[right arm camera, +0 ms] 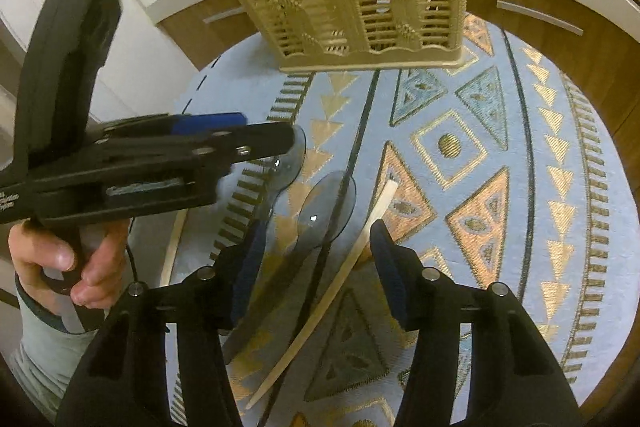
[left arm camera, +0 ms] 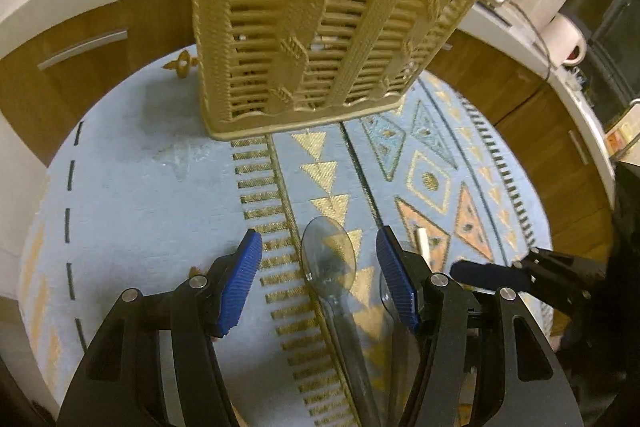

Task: Organize utensils
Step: 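Grasp a clear spoon with the left tool while the right tool grasps another clear spoon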

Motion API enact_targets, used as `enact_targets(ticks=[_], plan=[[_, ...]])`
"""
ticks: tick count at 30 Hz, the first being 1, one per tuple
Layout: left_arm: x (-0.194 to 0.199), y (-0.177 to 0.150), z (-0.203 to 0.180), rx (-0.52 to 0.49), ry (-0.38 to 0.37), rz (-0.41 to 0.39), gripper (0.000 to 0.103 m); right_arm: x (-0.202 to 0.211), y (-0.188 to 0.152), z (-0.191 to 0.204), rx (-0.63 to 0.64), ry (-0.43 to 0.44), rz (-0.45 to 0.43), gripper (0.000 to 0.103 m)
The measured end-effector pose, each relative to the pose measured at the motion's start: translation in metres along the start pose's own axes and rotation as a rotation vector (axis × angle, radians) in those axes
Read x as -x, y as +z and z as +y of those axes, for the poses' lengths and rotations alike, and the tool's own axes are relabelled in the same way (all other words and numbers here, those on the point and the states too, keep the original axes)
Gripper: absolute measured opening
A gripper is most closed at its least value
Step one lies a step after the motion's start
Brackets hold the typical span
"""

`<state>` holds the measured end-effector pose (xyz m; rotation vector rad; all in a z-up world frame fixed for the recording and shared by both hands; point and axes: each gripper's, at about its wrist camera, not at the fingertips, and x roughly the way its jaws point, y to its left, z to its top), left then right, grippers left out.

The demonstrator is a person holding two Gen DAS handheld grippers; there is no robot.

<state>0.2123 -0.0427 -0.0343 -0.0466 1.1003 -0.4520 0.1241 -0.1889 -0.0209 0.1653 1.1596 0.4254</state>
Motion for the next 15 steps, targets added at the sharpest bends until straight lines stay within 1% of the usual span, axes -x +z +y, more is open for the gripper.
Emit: enact_targets(ticks=[2,5,6,11,12,13,14,15], plan=[[-0.009,0.002,-0.004,-0.009,0.025,0.012,0.058,-0.002,-0.001,-0.001,0.006,-0.008,0.002,0.051],[-0.017,-0.001,-0.008,-0.021,0.041,0.029,0.056,-0.003,-0.002,0.000,0.023,-0.027,-0.005,0.051],[-0.018,-0.002,-0.012,-0.033,0.057,0.019,0.056,-0.002,-0.002,0.000,0.028,-0.025,-0.007,0.051],[-0.025,-0.002,-0.028,-0.072,0.118,0.021,0.055,-0.004,-0.002,0.005,0.058,-0.037,-0.005,0.051],[-0.026,-0.002,-0.031,-0.084,0.136,0.018,0.051,-0.007,-0.001,0.006,0.066,-0.038,-0.003,0.051],[-0.027,-0.002,-0.034,-0.096,0.153,0.018,0.042,-0.010,-0.001,0.009,0.082,-0.043,0.000,0.051],[-0.027,-0.003,-0.036,-0.105,0.177,0.014,0.038,-0.011,-0.001,0.011,0.092,-0.049,0.002,0.051],[-0.027,-0.002,-0.036,-0.107,0.186,0.012,0.036,-0.011,-0.001,0.012,0.101,-0.056,0.003,0.051]])
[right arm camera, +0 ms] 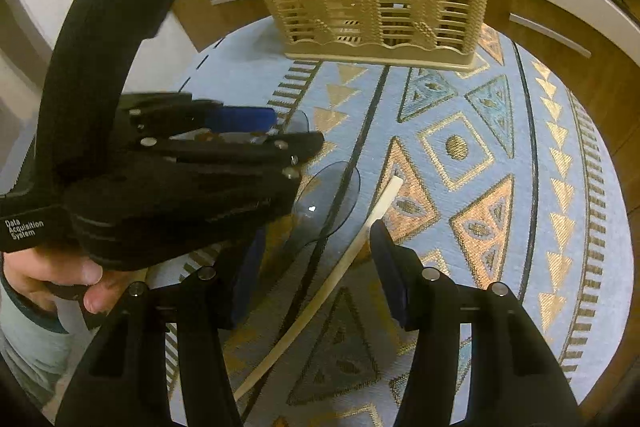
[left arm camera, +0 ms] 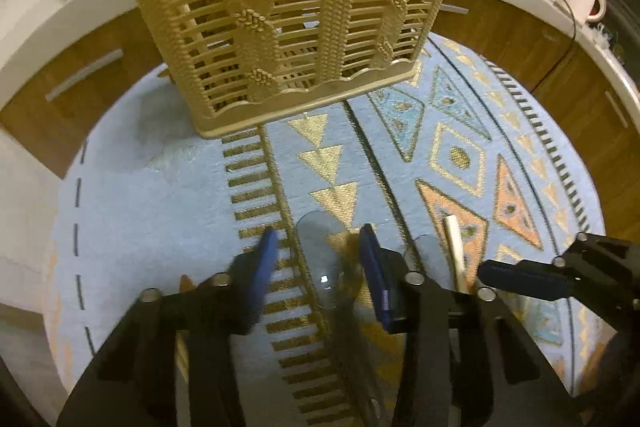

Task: Organize utensils
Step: 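Grasp a clear spoon with the left tool while the right tool grasps another clear spoon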

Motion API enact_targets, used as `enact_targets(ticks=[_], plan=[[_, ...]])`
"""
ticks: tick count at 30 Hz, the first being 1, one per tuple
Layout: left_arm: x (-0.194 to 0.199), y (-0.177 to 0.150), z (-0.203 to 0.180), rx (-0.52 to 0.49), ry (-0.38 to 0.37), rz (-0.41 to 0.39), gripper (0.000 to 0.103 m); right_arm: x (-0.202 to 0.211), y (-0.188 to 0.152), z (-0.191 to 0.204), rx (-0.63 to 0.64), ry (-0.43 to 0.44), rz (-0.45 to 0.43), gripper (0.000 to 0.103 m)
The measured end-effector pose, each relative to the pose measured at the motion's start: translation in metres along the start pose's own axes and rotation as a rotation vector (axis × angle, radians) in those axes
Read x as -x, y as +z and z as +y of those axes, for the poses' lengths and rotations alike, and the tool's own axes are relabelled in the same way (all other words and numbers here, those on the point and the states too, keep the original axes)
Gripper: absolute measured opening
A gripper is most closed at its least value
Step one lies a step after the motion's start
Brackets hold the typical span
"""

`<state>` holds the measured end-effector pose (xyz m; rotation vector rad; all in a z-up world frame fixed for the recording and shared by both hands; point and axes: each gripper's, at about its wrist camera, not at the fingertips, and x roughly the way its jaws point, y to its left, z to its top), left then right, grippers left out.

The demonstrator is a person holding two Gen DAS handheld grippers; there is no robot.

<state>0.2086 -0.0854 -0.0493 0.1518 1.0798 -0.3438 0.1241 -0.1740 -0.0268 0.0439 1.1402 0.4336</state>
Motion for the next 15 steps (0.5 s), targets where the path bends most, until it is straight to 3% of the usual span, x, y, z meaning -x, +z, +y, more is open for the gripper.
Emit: enact_targets(ticks=[1,10,15], plan=[[0.000,0.001,0.000,0.001,0.004,-0.001,0.032,-0.002,0.001,0.001,0.011,-0.008,0.001,0.051],[0.018,-0.012,0.043,0.092,-0.077,-0.033,0.031,-0.009,0.020,-0.002,0.010,0.000,0.030,0.050],[0.032,-0.014,0.062,0.131,-0.122,-0.052,0.031,-0.025,0.034,-0.001,-0.015,0.002,0.081,0.043]])
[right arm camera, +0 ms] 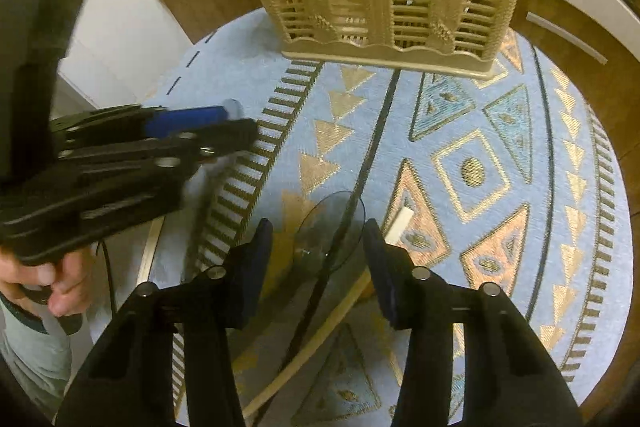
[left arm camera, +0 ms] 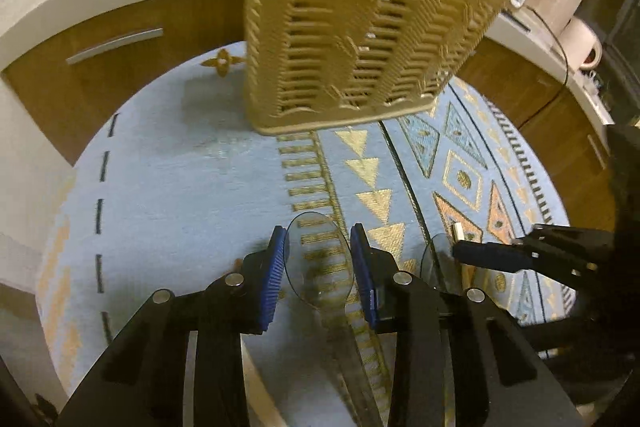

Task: Organize utensils
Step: 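Grasp a clear spoon with the left tool while the right tool grasps another clear spoon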

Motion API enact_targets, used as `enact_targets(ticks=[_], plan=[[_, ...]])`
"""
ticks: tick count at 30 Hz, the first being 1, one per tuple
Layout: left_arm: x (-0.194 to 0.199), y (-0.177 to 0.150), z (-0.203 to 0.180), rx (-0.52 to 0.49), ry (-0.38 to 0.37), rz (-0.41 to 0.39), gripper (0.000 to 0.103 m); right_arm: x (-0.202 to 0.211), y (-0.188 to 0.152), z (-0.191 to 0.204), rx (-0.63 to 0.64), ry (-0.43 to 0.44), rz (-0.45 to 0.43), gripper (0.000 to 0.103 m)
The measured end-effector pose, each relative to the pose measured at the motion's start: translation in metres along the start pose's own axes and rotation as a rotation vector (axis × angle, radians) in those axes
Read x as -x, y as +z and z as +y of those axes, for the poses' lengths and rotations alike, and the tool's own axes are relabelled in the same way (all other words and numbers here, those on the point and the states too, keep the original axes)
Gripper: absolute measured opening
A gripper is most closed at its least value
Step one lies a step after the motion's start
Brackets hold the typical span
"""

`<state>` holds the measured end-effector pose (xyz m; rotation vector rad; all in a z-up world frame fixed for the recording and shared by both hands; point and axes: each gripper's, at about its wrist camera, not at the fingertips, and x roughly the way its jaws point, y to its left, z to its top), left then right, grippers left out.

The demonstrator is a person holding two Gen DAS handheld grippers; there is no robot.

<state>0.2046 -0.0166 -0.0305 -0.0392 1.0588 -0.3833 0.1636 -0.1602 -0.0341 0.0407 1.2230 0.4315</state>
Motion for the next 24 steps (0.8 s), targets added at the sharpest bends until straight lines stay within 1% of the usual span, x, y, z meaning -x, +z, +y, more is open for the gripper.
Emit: enact_targets(ticks=[4,7,10,14,17,21,23,24], plan=[[0.012,0.001,0.010,0.003,-0.008,-0.019,0.031,-0.010,0.008,0.006,0.008,-0.042,0.022,0.043],[0.018,-0.002,0.014,-0.004,-0.014,-0.025,0.031,-0.017,0.014,0.015,0.016,-0.039,0.036,0.043],[0.015,-0.002,0.010,-0.009,-0.023,-0.027,0.031,-0.024,0.018,0.028,0.056,-0.076,0.039,0.043],[0.012,-0.001,0.011,-0.002,-0.038,-0.037,0.031,-0.030,0.019,0.044,0.102,-0.074,0.037,0.043],[0.015,-0.003,0.016,0.004,-0.043,-0.043,0.031,-0.035,0.020,0.049,0.127,-0.101,0.035,0.043],[0.018,-0.004,0.018,-0.004,-0.051,-0.050,0.031,-0.031,0.017,0.042,0.096,-0.127,0.045,0.044],[0.019,-0.005,0.017,-0.010,-0.058,-0.052,0.031,-0.026,0.014,0.036,0.071,-0.126,0.048,0.050],[0.018,-0.005,0.017,-0.012,-0.061,-0.054,0.031,-0.024,0.013,0.036,0.062,-0.121,0.049,0.051]])
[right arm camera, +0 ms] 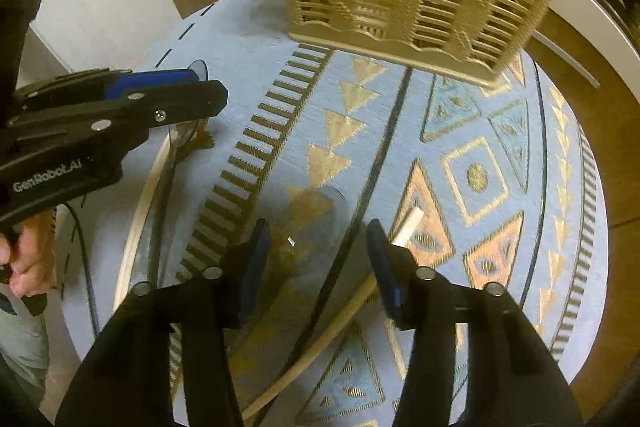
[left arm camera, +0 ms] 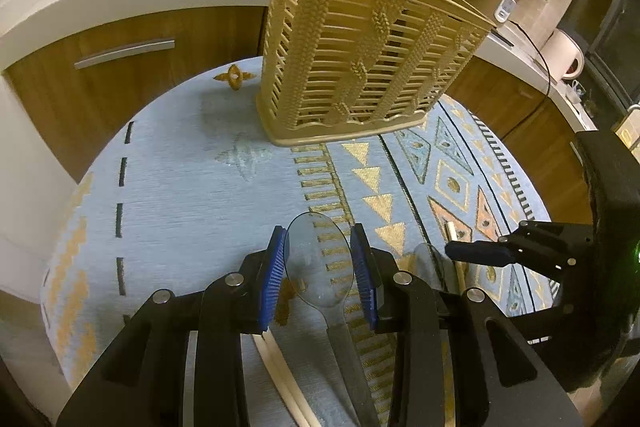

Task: Organize utensils
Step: 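Grasp a clear spoon with the left tool while the right tool grasps another clear spoon, then lift both clear spoons into the beige basket and open both tools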

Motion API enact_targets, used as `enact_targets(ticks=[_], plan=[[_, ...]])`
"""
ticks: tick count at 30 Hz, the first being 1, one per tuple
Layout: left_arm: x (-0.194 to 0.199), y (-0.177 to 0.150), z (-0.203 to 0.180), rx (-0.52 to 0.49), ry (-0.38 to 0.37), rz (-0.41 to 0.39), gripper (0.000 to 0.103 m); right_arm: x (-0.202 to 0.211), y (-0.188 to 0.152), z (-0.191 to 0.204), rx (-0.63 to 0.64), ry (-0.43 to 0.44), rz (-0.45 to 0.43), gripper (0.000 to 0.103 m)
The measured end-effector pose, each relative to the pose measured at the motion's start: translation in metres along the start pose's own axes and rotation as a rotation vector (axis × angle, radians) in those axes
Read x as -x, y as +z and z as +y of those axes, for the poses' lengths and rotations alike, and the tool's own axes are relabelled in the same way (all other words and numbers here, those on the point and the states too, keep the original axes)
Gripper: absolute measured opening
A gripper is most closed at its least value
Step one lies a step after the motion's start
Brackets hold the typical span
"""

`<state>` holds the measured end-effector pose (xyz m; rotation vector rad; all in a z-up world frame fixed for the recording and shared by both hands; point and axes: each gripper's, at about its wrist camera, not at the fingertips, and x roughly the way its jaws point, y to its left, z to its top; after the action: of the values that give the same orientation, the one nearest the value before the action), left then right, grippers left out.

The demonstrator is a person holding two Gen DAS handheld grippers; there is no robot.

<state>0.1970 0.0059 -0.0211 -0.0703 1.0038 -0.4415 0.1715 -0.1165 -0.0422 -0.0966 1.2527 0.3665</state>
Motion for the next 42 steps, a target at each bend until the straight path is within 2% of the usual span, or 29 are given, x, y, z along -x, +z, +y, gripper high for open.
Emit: enact_targets(ticks=[4,10,12,13,14,18,24,29,33,38,42], plan=[[0.000,0.000,0.000,0.001,-0.019,-0.007,0.031,-0.001,-0.003,0.001,-0.036,0.021,0.045,0.052],[0.008,0.003,0.003,0.005,-0.030,-0.030,0.031,-0.011,0.010,0.014,-0.045,-0.045,0.045,0.051],[0.011,0.003,0.005,0.005,-0.032,-0.039,0.031,-0.016,0.012,0.022,-0.011,-0.080,0.038,0.047],[0.012,0.004,0.006,0.005,-0.032,-0.042,0.031,-0.019,0.014,0.030,0.018,-0.099,0.026,0.037],[0.014,0.004,0.007,0.004,-0.034,-0.048,0.031,-0.019,0.014,0.035,0.036,-0.092,0.021,0.033],[0.022,0.003,0.006,-0.009,-0.044,-0.087,0.031,-0.017,0.011,0.043,0.075,-0.089,0.001,0.031],[0.053,0.004,-0.006,-0.065,-0.055,-0.198,0.031,0.028,0.006,0.037,0.068,-0.029,-0.154,0.031],[0.094,0.015,-0.018,-0.097,-0.070,-0.329,0.031,0.095,0.003,0.012,0.007,0.000,-0.355,0.031],[0.126,0.031,-0.031,-0.121,-0.061,-0.433,0.031,0.146,0.007,-0.011,-0.046,-0.036,-0.542,0.031],[0.156,0.060,-0.051,-0.142,-0.024,-0.576,0.031,0.189,0.018,-0.033,-0.118,-0.090,-0.734,0.031],[0.169,0.077,-0.057,-0.084,-0.020,-0.705,0.031,0.216,0.025,-0.049,-0.169,-0.157,-0.888,0.031]])
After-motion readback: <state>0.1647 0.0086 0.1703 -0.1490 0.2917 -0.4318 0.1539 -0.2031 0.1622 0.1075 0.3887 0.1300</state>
